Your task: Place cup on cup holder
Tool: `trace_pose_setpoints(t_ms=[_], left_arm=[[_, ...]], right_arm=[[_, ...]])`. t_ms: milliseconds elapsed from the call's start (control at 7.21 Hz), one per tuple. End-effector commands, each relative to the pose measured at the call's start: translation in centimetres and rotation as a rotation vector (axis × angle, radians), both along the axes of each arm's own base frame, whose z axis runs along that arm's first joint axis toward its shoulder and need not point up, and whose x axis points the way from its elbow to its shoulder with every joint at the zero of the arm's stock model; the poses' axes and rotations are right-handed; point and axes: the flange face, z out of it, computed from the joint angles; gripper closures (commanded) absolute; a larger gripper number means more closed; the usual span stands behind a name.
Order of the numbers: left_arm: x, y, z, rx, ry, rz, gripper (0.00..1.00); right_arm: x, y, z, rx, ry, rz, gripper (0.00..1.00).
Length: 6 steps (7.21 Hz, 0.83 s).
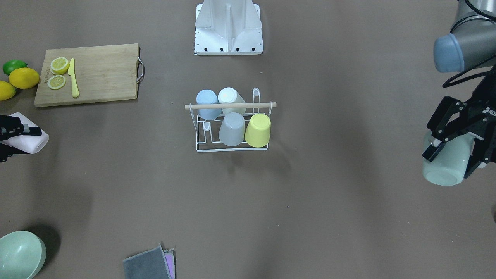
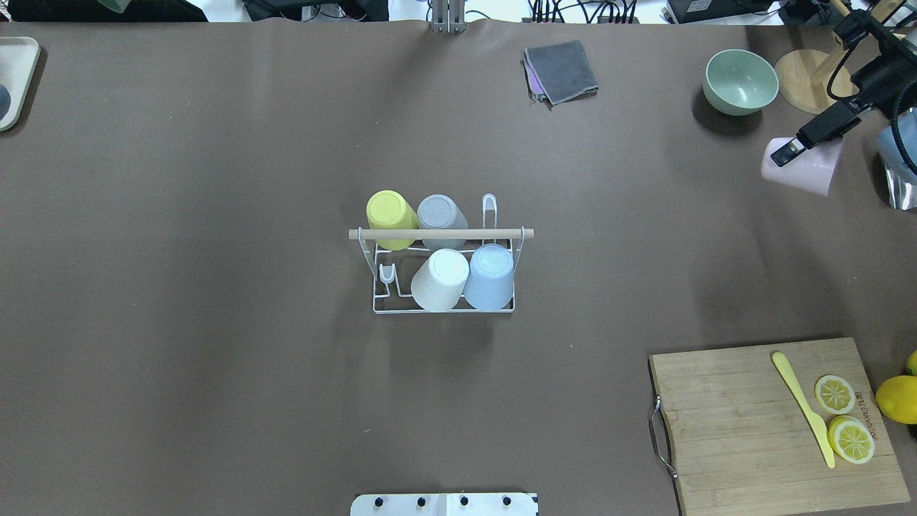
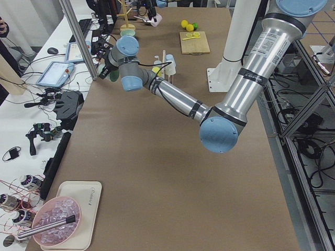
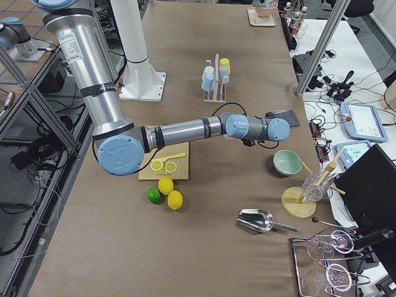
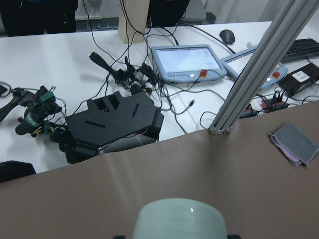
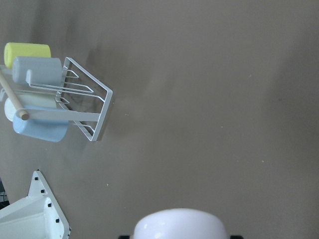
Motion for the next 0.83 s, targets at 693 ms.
trace_pose_setpoints(t_ms=[693], left_arm=[[15.2,11.6,-6.8,0.301,0.497,-0.222,0.59]], right_arm=[[-1.4,0.0,-3.0,0.168,-0.331,-0.019,0.64]])
